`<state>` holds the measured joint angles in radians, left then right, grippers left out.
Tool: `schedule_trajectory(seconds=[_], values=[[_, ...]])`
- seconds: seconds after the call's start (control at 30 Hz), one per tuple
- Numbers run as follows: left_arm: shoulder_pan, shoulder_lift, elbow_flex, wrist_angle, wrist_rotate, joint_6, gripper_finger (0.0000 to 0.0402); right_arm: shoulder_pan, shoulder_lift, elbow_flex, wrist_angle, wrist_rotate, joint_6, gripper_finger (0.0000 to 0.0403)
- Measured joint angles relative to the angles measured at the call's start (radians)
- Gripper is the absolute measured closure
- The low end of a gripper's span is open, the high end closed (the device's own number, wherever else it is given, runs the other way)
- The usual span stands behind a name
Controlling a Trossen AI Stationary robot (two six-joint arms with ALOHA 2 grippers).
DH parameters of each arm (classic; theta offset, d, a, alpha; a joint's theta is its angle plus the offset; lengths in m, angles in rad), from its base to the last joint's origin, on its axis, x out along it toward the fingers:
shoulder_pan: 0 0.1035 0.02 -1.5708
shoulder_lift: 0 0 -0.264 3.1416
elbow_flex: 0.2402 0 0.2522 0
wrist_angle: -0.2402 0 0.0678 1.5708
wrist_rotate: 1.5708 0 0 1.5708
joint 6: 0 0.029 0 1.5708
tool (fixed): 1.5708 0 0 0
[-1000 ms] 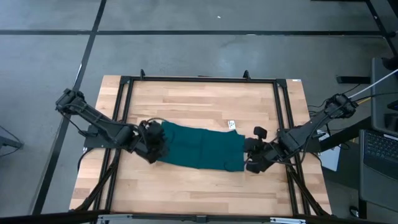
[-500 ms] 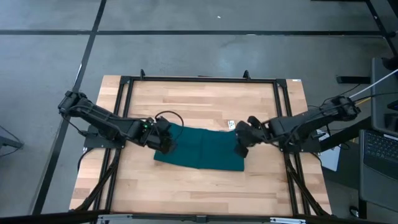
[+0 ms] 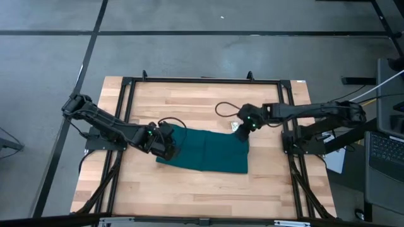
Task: Fold microfiber towels
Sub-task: Fold the green napkin
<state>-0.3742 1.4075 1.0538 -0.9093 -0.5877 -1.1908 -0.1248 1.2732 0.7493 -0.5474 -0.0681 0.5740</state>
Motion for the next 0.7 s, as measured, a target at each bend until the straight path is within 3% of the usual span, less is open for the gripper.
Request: schedule_trajectory(seconds=[0.2,0.7], values=[[-0.014,0.000,0.000,-0.017,-0.004,-0.026,0.0394,-0.100,0.000,-0.076,0.017,-0.161,-0.018,0.0314],[-0.016,-0.001,0.000,-0.036,0.004,-0.027,0.0398,-0.174,0.088,-0.138,0.093,-0.197,-0.086,0.0273]])
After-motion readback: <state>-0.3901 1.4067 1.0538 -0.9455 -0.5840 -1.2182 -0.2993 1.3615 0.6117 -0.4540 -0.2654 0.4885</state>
